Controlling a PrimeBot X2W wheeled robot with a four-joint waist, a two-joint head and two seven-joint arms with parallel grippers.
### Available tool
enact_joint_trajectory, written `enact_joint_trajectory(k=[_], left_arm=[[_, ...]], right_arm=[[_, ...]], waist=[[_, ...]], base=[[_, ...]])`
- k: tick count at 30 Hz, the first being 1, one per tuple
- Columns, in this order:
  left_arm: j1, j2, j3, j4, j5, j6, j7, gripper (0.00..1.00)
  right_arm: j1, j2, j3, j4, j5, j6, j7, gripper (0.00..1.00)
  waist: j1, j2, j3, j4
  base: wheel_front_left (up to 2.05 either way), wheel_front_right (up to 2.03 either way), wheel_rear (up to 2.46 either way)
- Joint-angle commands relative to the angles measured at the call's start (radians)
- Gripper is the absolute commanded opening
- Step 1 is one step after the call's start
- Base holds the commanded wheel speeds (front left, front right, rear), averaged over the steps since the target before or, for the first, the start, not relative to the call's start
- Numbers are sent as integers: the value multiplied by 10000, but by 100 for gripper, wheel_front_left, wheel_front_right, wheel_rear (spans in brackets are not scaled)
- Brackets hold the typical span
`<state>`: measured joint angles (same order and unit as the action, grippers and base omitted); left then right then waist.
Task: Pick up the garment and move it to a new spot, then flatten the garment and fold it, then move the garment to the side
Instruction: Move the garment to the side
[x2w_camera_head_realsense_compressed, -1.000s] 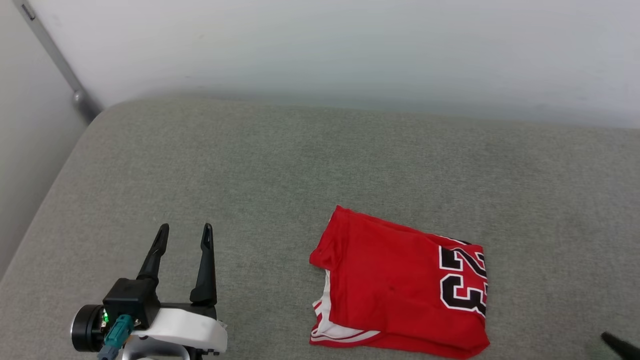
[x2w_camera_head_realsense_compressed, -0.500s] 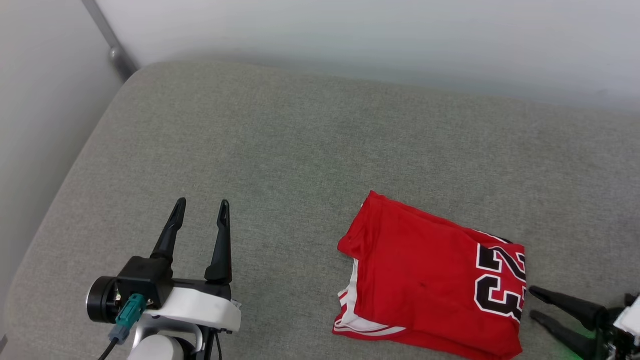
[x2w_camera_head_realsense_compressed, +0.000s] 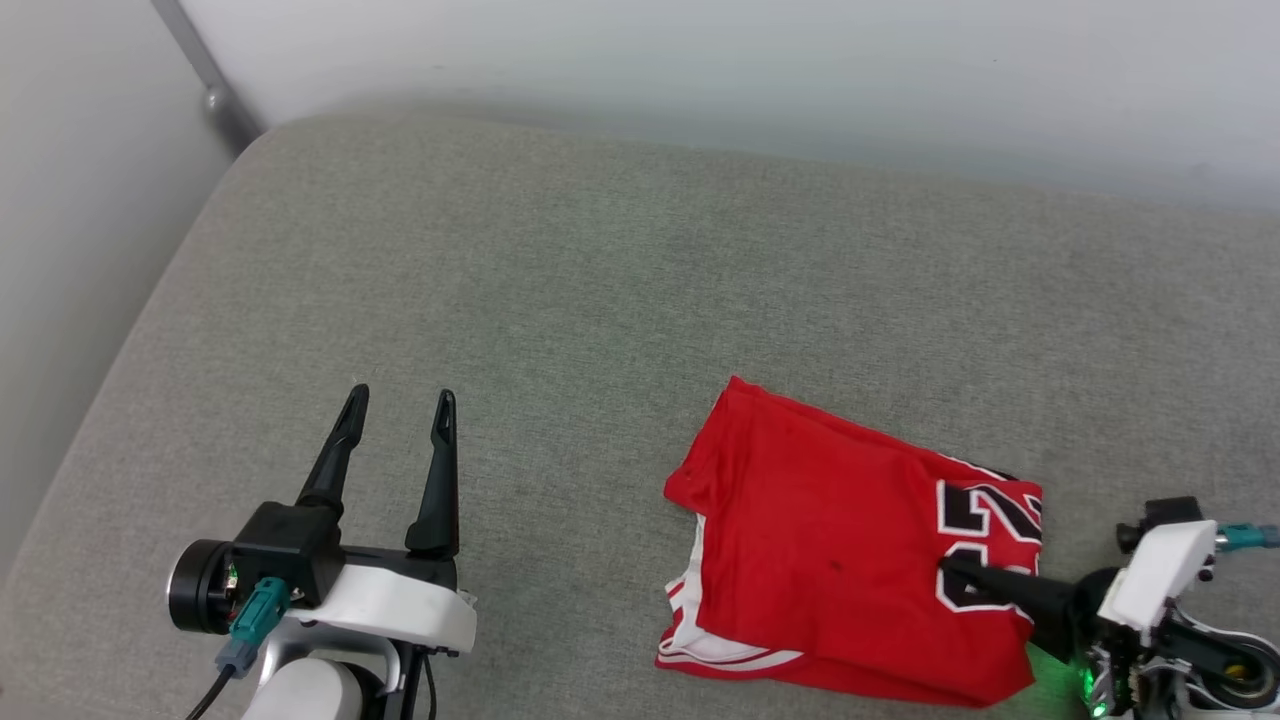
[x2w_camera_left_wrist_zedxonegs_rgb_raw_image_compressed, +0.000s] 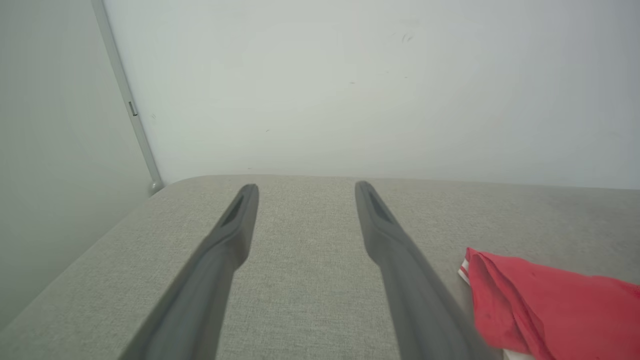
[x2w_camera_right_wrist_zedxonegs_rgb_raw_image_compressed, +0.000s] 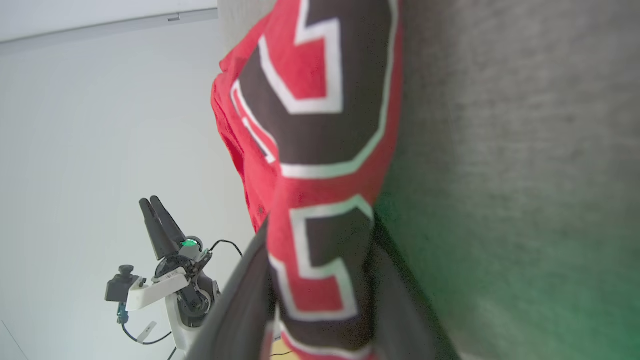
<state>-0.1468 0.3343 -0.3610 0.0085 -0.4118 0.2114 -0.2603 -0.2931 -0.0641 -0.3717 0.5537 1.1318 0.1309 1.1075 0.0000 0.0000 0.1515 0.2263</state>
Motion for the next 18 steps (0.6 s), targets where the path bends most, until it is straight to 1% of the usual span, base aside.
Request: enact_joint_trajectory(k=[1, 6, 8, 11, 14, 18], left_arm=[[-19, -38, 27, 26, 68, -20, -67, 100], [154, -19, 106, 83, 190, -78, -57, 100], [168, -10, 122, 79, 240, -120, -54, 100], [222, 24, 178, 52, 263, -145, -46, 100], [196, 70, 156, 49, 331, -184, -45, 100], [97, 120, 121, -27, 434, -196, -45, 100]], right_arm=[[305, 224, 187, -56, -40, -4, -73, 0], [541, -2, 1199, -1598, -1232, -4, -733, 0], [715, -360, 1785, -2202, -2061, -4, -1116, 0], [830, -920, 2749, -2796, -3261, -4, -1724, 0], [722, -1532, 3496, -3055, -4235, -4, -2208, 0], [313, -2120, 4188, -2955, -4953, -4, -2474, 0]], waist=[[0, 0, -52, -96], [0, 0, -292, -588], [0, 0, -389, -864], [0, 0, -478, -1431], [0, 0, -477, -2092], [0, 0, -277, -3079]], base=[[0, 0, 0], [0, 0, 0], [0, 0, 0], [0, 0, 0], [0, 0, 0], [0, 0, 0]])
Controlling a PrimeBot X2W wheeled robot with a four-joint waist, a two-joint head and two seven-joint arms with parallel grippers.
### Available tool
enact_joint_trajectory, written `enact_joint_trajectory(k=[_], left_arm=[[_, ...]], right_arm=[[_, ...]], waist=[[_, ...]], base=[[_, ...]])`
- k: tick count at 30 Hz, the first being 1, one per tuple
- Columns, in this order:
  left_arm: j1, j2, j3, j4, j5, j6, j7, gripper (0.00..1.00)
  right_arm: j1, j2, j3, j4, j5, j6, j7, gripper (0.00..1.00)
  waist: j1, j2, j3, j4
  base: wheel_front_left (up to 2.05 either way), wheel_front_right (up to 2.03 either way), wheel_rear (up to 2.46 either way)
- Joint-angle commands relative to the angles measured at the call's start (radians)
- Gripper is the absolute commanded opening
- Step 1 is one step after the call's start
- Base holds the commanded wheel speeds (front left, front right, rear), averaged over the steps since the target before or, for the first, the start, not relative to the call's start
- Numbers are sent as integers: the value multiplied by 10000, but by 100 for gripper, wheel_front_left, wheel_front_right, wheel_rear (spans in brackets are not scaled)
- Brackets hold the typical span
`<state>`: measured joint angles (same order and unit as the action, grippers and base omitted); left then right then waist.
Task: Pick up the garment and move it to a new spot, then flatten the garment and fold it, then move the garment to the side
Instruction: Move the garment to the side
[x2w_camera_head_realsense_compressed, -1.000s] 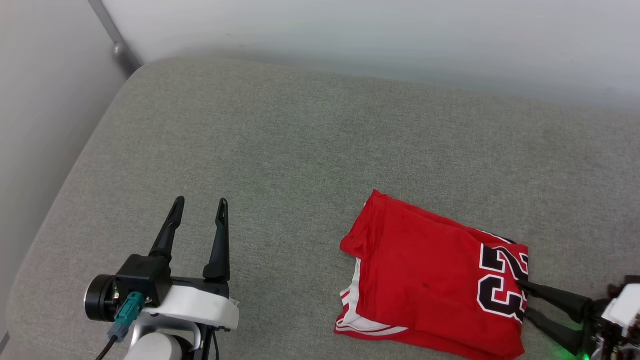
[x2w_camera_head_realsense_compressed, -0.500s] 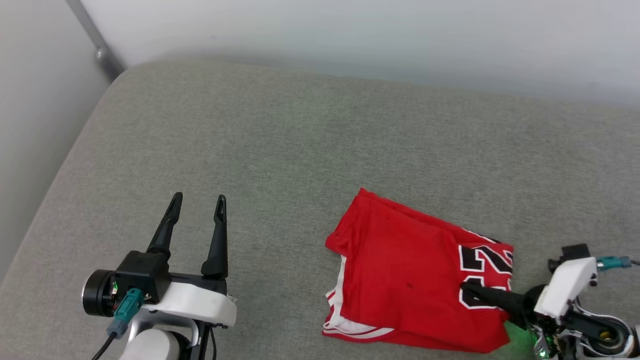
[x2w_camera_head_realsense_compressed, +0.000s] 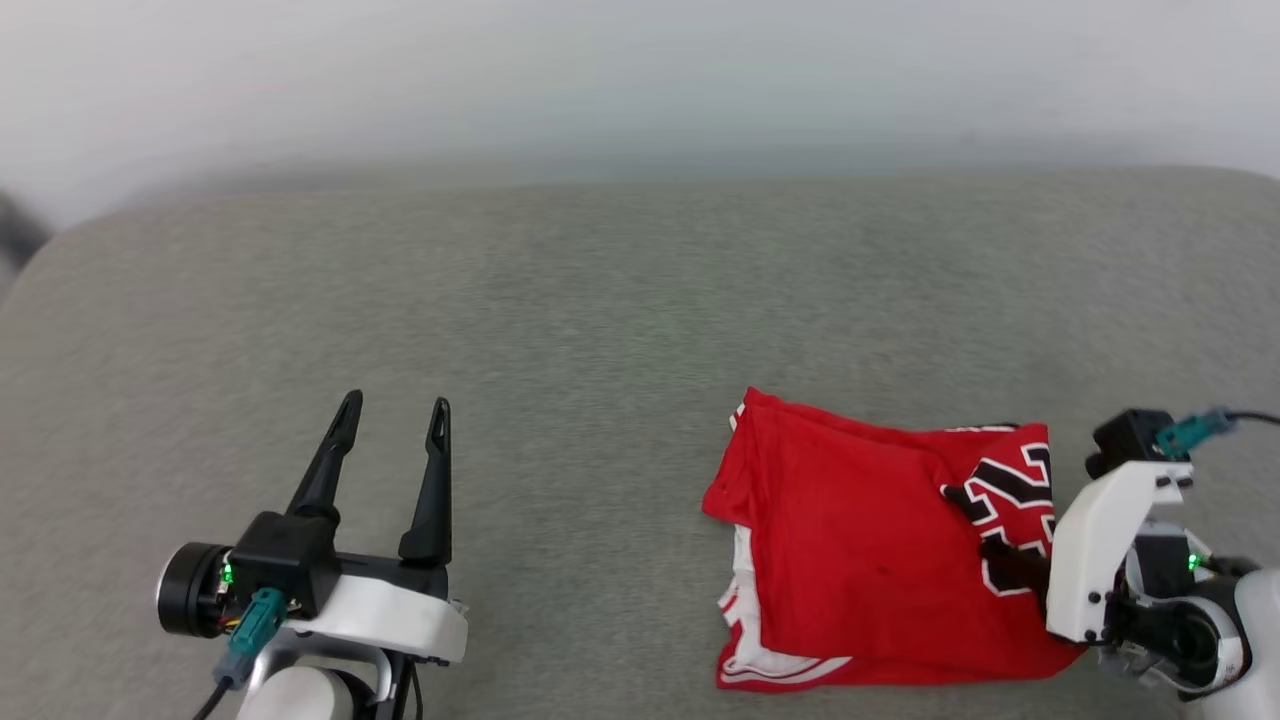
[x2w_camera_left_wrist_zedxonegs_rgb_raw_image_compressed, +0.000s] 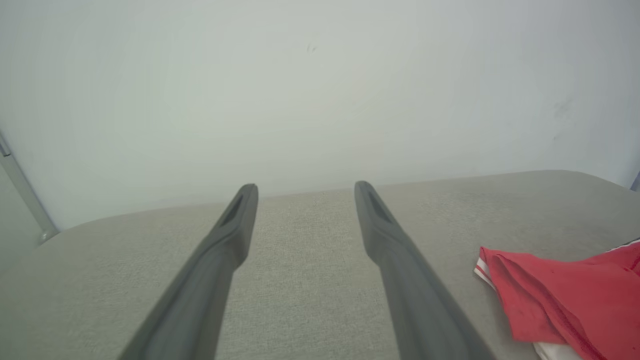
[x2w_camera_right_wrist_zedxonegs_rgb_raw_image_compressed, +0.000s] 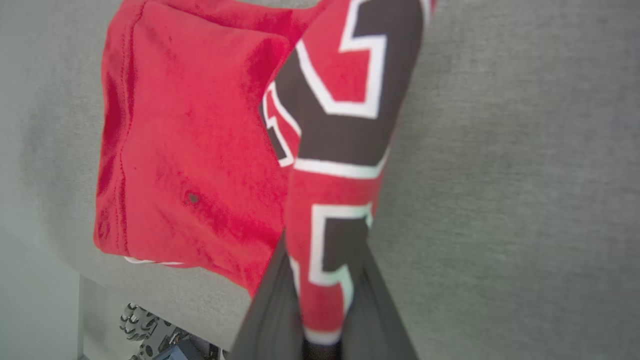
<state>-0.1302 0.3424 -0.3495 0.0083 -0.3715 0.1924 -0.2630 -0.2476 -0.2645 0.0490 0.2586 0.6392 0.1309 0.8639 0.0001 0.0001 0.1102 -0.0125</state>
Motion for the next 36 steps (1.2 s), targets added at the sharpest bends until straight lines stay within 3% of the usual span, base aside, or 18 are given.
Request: enact_joint_trajectory(k=[1, 5, 6, 12, 22, 31, 32, 34, 36], left_arm=[[-132, 90, 69, -114, 46, 43, -20, 100], [-464, 172, 91, -299, 148, -8, 27, 100], [-751, 190, 16, -564, 156, -110, 129, 100], [-2030, 646, -285, -1311, 716, -474, 748, 100], [-3400, 1145, -471, -2422, 1280, -736, 1753, 100], [-3728, 1517, -541, -3290, 1589, -746, 2521, 100], [-3722, 1558, -528, -3340, 1576, -734, 2584, 100], [-3702, 1628, -514, -3383, 1567, -721, 2662, 100], [-3670, 1649, -508, -3386, 1522, -710, 2689, 100]], right_arm=[[-345, -226, 178, 27, -194, -4, -35, 0], [-867, -523, 489, 238, -555, -4, -304, 0], [-1365, -742, 623, 381, -738, -4, -544, 0], [-2696, -1292, 494, 1371, -1366, -6, -1714, 0], [-4851, -1883, -666, 3397, -2596, -6, -4110, 0], [-6217, -1537, -2313, 5375, -3832, -6, -7082, 0], [-6282, -1474, -2431, 5570, -4021, -6, -7450, 16], [-6385, -1347, -2569, 5920, -4359, -8, -8180, 100], [-6440, -1215, -2663, 6251, -4670, -6, -8835, 100]], waist=[[-1, -1, 349, -1022], [-1, -1, 979, -1831], [-1, -1, 1537, -2322], [-1, -1, 3143, -3190], [-1, -1, 4689, -3470], [-1, -1, 5273, -3482], [-1, -1, 5283, -3490], [-1, -1, 5281, -3506], [-1, -1, 5234, -3517]], base=[[0, 0, 0], [0, 0, 0], [0, 0, 0], [0, 0, 0], [0, 0, 0], [0, 0, 0], [0, 0, 0], [0, 0, 0], [0, 0, 0]])
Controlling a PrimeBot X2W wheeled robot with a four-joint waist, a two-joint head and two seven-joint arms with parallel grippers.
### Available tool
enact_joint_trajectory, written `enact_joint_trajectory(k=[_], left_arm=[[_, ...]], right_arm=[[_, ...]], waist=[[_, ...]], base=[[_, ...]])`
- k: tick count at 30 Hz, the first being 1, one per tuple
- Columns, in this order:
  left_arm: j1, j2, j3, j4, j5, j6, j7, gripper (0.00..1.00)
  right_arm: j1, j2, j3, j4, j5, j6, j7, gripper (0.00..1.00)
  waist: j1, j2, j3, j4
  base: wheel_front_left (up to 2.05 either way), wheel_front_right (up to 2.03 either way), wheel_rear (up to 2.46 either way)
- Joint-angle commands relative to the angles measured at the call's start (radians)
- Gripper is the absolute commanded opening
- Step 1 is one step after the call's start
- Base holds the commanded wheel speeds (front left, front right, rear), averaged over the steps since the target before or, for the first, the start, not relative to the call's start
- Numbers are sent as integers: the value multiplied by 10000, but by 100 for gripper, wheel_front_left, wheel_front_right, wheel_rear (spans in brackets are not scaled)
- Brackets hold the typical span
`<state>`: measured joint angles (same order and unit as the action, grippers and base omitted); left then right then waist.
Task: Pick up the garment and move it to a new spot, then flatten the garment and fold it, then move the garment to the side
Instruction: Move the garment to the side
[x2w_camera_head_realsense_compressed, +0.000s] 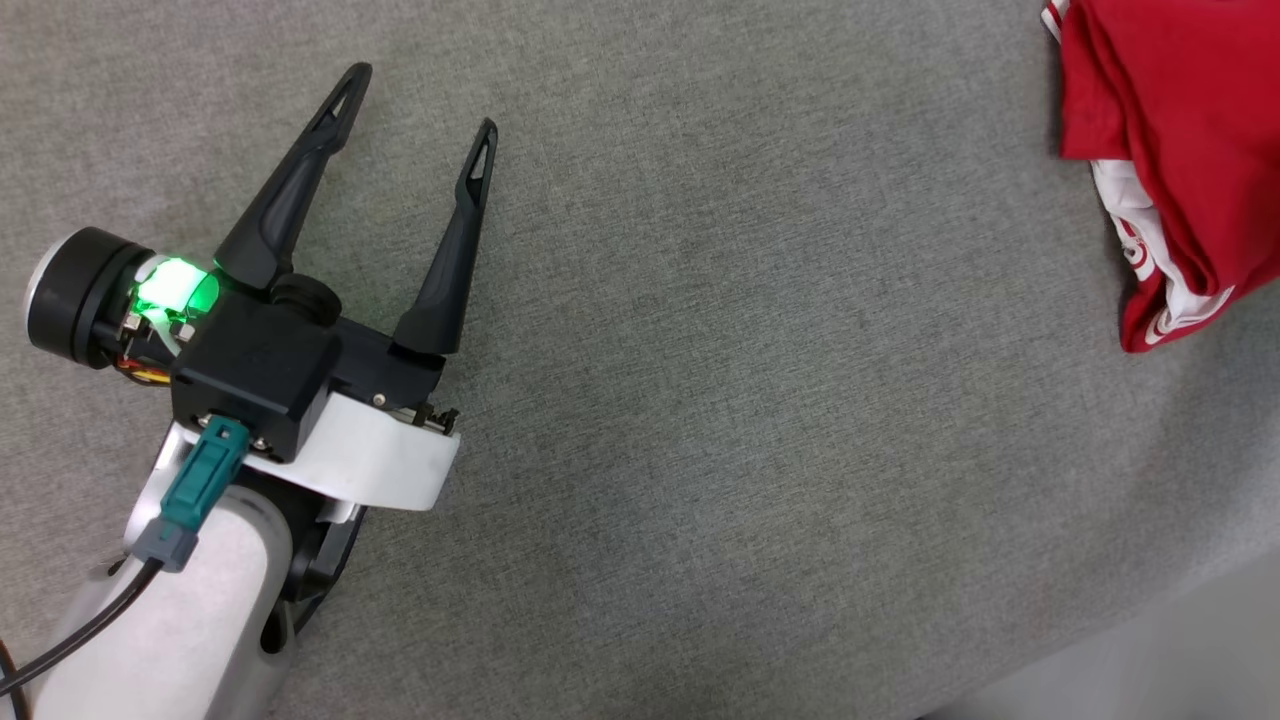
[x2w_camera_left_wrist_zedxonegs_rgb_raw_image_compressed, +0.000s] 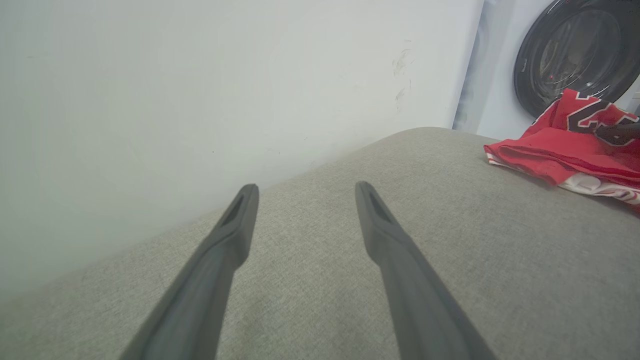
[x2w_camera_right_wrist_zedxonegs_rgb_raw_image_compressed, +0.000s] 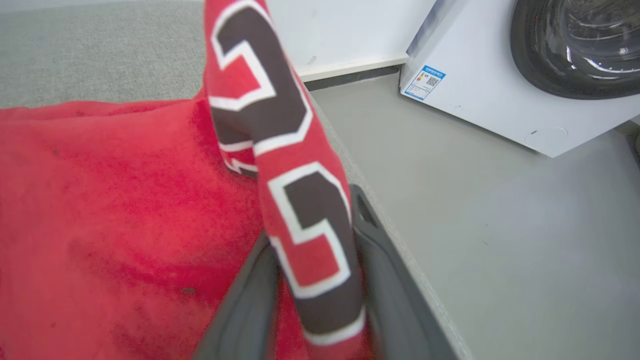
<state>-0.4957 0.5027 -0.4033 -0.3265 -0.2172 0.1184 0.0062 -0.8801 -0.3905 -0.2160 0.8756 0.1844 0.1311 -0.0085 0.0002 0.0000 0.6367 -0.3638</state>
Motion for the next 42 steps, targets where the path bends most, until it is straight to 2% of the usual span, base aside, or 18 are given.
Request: enact_joint_trajectory(k=[1, 7, 8, 13, 19, 26, 33, 42], left_arm=[[16, 44, 28, -16, -41, 41, -8, 100], [247, -182, -32, 265, -218, 129, -327, 100], [512, -401, -70, 585, -365, 249, -696, 100], [1236, -802, 9, 1305, -729, 520, -1402, 100], [2204, -1146, 160, 1952, -1230, 836, -1956, 100], [2882, -1428, 366, 2513, -1630, 1020, -2327, 100], [3205, -1573, 740, 2969, -1850, 1217, -2564, 100], [3912, -1379, 1249, 3434, -1897, 1403, -2662, 100]], right_arm=[[-133, 78, -29, 226, -249, -9, -417, 100], [-181, -208, -127, 686, -863, -9, -1667, 100], [40, -467, 124, 555, -887, -8, -1885, 100], [859, -888, 808, -113, -708, -9, -1767, 100], [2573, -952, 1409, -1893, -124, -8, -1211, 100], [4948, -211, 1313, -4547, 433, -8, -594, 100], [6461, 740, 1297, -6815, 600, -8, -214, 100], [7835, 1798, 1272, -8858, 435, -8, -39, 100]], waist=[[-2, 0, -87, -8], [-2, 0, -692, 78], [-2, 0, -1251, 271], [-2, 0, -2501, 787], [-2, 0, -3617, 1604], [-2, 0, -4327, 2678], [-2, 0, -4796, 3629], [-2, 0, -5370, 4243]], base=[[0, 0, 0], [0, 0, 0], [0, 0, 0], [0, 0, 0], [0, 0, 0], [0, 0, 0], [0, 0, 0], [0, 0, 0]])
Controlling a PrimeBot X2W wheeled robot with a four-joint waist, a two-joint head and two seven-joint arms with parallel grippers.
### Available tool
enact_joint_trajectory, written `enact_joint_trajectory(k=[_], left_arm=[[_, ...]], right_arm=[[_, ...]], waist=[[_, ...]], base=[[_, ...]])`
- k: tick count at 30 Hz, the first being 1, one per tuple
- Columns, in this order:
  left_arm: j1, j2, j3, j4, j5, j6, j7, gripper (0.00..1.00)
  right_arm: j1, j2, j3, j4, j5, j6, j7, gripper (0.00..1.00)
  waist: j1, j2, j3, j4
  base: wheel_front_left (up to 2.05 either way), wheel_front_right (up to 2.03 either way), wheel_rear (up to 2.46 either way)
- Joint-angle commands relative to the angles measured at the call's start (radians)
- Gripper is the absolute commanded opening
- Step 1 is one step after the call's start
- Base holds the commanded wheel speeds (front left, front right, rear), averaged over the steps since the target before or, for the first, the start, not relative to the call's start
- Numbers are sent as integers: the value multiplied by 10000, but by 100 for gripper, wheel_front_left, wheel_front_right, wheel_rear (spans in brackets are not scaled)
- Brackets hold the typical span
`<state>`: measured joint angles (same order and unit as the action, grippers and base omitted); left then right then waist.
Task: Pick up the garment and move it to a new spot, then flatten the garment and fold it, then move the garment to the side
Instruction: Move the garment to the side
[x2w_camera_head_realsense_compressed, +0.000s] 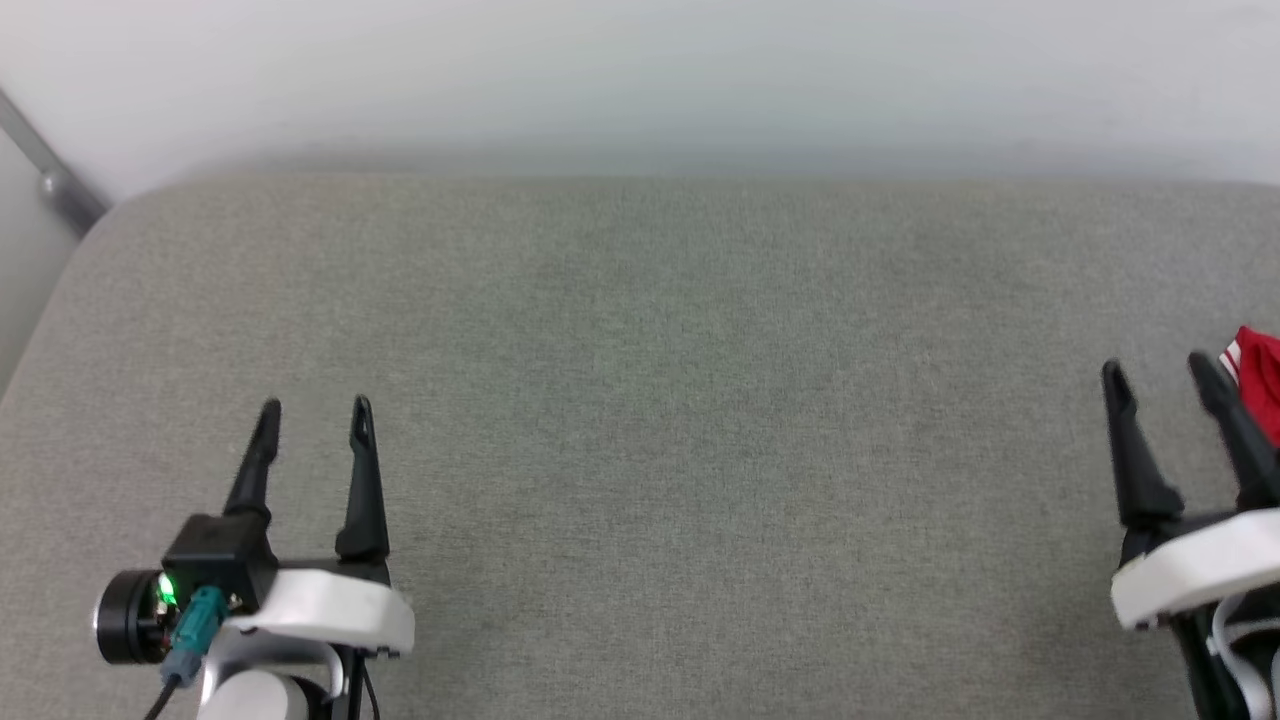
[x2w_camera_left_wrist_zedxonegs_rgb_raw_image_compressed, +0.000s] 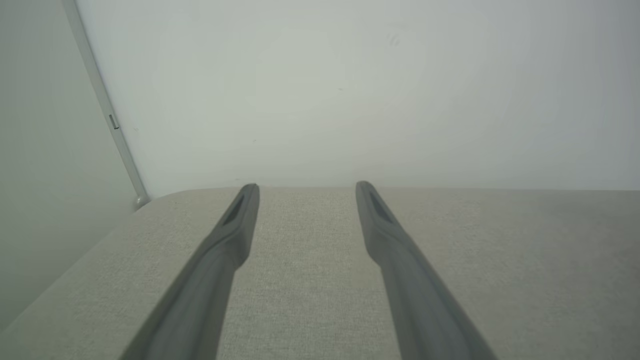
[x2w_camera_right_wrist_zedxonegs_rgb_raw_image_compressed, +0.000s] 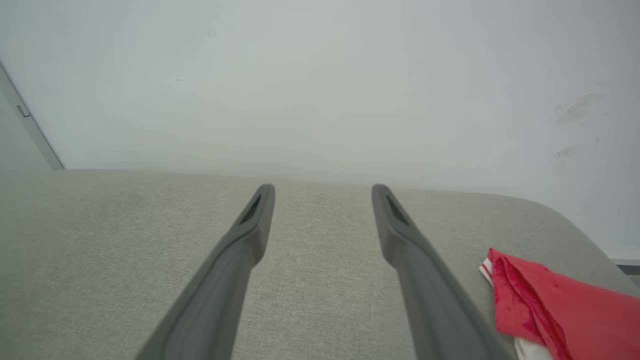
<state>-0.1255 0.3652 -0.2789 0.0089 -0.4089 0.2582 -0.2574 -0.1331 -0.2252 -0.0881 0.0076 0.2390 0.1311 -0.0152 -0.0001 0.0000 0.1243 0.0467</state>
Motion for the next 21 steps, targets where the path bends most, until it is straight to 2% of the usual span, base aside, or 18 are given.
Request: enact_joint_trajectory(k=[1, 4, 9, 21], left_arm=[[323, 32, -14, 140, 27, -30, -31, 100], [961, 116, -169, 337, 69, -70, -44, 100], [1410, 174, -289, 400, 51, -129, -49, 100], [1492, 213, -536, 410, -29, -231, 113, 100]], right_arm=[[581, 263, -23, -342, -157, -8, 31, 100], [1677, 758, 15, -1049, -205, -8, 173, 100], [2519, 998, -125, -1560, -245, -8, 250, 100], [2832, 1148, -1, -2043, -417, -8, 403, 100]], waist=[[1, 0, -337, 141], [1, 0, -799, 1], [1, 0, -1140, -94], [1, 0, -1247, -133]], base=[[0, 0, 0], [0, 0, 0], [0, 0, 0], [0, 0, 0]])
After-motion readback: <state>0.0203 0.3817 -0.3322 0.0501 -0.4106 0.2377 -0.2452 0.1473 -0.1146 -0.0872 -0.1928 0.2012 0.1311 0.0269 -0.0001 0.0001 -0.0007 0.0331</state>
